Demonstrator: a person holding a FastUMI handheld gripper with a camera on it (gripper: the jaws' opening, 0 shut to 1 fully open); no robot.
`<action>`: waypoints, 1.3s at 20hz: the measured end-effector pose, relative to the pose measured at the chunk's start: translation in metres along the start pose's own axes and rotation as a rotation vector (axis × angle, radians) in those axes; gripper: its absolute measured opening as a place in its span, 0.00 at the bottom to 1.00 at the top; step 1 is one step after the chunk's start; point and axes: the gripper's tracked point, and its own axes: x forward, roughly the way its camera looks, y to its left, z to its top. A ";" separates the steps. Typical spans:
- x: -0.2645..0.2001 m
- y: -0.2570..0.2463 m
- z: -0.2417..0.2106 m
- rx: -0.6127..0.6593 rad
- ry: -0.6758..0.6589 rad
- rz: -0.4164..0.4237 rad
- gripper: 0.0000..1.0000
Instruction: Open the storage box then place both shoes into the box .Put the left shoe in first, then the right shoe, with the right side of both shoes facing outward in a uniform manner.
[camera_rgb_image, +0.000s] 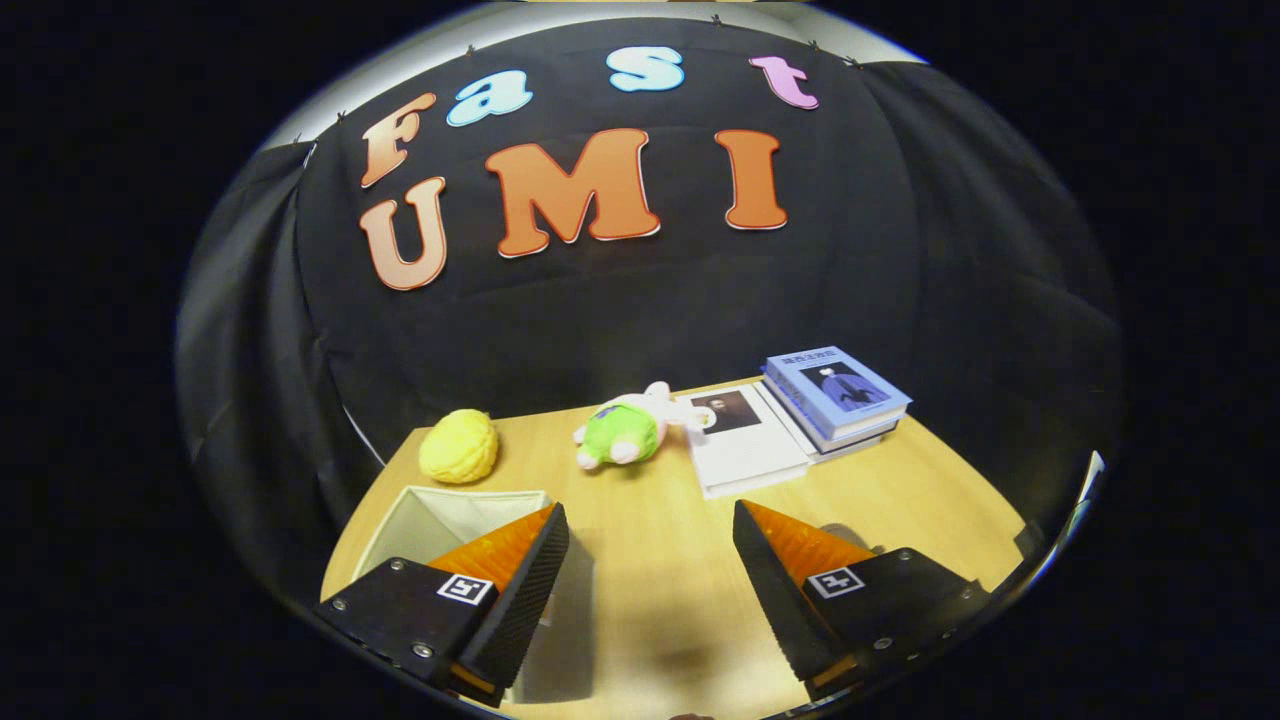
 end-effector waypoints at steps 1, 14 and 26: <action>-0.001 -0.016 0.001 -0.011 -0.008 -0.016 0.98; -0.027 -0.186 -0.087 -0.107 0.102 -0.200 0.99; -0.007 -0.209 -0.166 -0.002 0.277 -0.168 0.98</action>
